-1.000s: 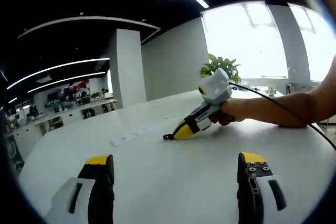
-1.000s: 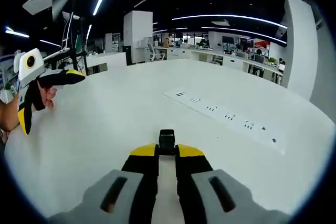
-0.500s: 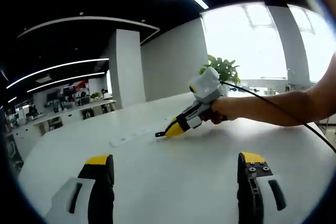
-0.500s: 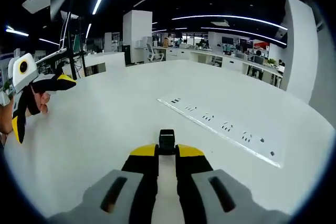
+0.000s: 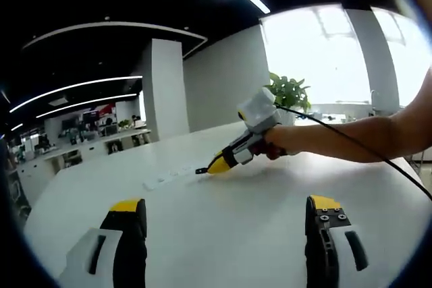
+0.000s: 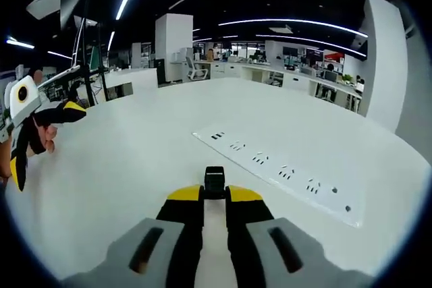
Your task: Snap the two parts of the plastic buckle together until the buckle closes and remains connected.
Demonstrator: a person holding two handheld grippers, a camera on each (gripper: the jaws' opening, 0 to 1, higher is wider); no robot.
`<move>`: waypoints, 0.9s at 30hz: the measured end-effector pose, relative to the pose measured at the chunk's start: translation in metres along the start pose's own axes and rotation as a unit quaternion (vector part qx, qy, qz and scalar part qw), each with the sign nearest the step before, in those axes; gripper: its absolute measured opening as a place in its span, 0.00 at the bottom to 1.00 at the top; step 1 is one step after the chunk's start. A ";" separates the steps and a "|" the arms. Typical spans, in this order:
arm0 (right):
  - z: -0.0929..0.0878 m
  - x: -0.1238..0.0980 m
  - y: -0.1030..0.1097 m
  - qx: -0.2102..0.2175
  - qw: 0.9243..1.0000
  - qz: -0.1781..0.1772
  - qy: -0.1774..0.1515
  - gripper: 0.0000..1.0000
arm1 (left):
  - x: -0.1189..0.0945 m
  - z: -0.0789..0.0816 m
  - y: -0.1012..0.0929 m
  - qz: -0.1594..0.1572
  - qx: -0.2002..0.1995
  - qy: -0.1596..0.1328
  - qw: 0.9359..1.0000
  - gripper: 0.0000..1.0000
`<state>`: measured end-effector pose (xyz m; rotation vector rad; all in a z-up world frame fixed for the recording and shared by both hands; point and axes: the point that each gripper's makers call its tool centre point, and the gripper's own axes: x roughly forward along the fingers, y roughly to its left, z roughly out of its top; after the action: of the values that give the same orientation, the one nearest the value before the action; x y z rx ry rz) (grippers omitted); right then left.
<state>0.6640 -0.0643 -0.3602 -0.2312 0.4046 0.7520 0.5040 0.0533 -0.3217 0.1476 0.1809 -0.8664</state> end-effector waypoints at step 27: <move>-0.006 0.013 -0.010 0.003 1.000 -0.004 0.010 0.11 | 0.003 0.002 -0.001 -0.010 -0.005 -0.001 1.000 0.99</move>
<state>0.6782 -0.0655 -0.3708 -0.2335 0.4243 0.7418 0.5055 0.0505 -0.3205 0.1355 0.1859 -0.8850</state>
